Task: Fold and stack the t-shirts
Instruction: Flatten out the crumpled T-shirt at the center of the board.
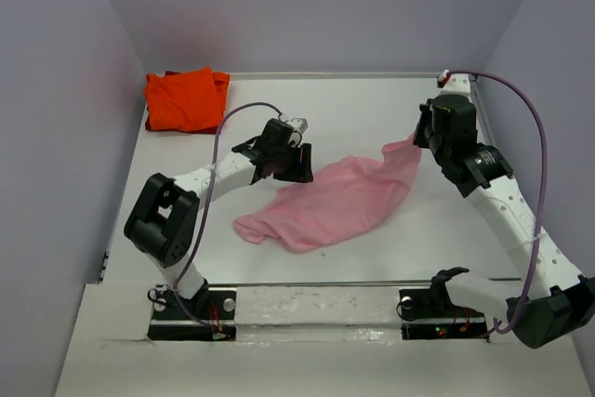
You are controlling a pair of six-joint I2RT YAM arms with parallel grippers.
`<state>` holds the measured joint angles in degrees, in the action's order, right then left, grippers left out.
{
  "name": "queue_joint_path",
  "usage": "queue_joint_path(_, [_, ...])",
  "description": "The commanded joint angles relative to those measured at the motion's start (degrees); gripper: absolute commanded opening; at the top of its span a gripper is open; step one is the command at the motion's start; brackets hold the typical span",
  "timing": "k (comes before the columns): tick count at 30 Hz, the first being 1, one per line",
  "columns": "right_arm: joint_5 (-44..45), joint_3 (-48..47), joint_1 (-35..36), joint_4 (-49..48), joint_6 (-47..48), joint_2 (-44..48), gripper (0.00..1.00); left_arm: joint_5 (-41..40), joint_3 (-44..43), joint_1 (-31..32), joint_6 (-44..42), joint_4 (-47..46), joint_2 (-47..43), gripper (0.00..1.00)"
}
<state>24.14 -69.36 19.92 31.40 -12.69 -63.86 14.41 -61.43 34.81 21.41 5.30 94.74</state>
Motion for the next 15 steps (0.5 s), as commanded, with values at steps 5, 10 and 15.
queue_joint_path(5, [-0.23,-0.51,-0.24,-3.1,-0.32,2.51,0.0,-5.8,-3.44,0.35,-9.28,8.85,3.52,0.63])
queue_joint_path(10, [0.12,0.01,-0.24,-3.36,-0.14,2.42,0.0,-3.79,-2.99,0.44,-9.72,8.15,5.19,0.63])
queue_joint_path(15, [0.38,0.63,-0.24,-3.71,-0.14,2.24,0.0,0.26,-2.47,0.35,-9.72,7.36,5.28,0.62])
